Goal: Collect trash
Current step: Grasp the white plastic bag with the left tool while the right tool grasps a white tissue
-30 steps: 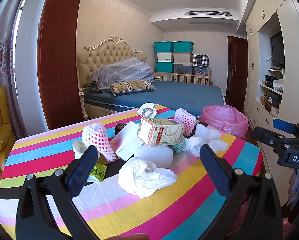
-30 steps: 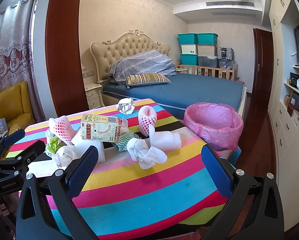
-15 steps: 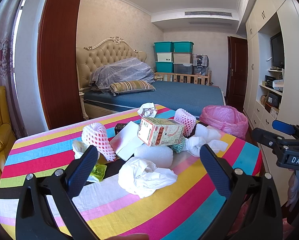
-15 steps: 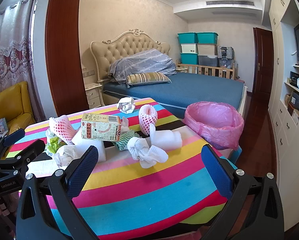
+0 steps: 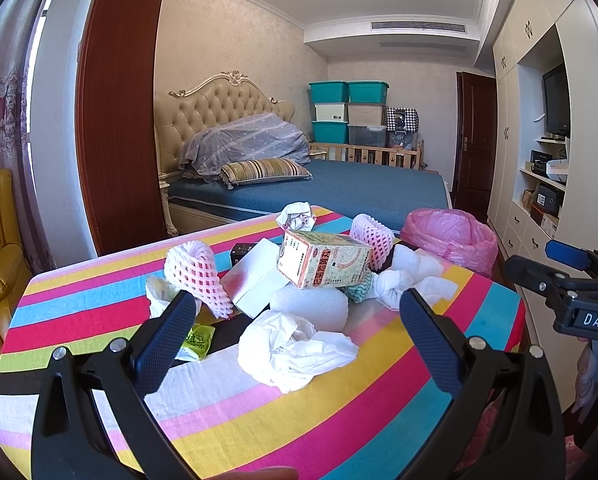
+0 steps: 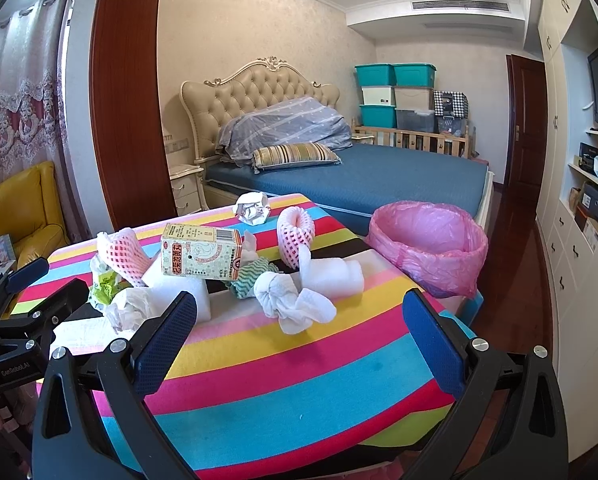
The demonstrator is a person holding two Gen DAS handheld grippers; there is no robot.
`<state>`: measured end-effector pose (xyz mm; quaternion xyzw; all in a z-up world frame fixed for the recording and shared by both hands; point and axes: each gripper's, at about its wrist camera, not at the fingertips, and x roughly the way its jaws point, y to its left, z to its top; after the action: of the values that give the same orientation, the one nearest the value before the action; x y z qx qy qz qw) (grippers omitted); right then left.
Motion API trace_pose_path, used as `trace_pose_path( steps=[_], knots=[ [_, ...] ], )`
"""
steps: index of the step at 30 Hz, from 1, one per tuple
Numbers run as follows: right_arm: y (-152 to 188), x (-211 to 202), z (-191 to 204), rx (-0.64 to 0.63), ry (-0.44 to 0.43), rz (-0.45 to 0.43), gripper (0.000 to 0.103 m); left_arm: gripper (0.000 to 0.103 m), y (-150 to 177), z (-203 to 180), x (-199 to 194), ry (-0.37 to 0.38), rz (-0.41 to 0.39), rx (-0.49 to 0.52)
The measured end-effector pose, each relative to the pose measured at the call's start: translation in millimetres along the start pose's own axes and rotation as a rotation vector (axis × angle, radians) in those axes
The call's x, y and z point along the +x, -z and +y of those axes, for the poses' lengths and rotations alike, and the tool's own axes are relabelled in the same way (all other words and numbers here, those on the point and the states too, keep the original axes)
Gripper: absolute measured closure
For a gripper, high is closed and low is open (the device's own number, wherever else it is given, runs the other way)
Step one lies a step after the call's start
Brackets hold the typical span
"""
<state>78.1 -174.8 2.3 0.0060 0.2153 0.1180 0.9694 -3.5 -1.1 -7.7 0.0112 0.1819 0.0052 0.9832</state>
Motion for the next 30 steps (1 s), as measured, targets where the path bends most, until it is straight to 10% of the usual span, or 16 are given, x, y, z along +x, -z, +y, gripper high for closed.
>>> trace_pose_path(
  steps=[12,30],
  knots=[
    [6,0,1,-0.017,-0.008,-0.014,0.007,0.004,7,6,-4,0.011,-0.003,0.01],
    [18,90,-14,0.031,-0.02,0.25,0.01,0.005,35,29,63,0.021,0.281,-0.087]
  ],
)
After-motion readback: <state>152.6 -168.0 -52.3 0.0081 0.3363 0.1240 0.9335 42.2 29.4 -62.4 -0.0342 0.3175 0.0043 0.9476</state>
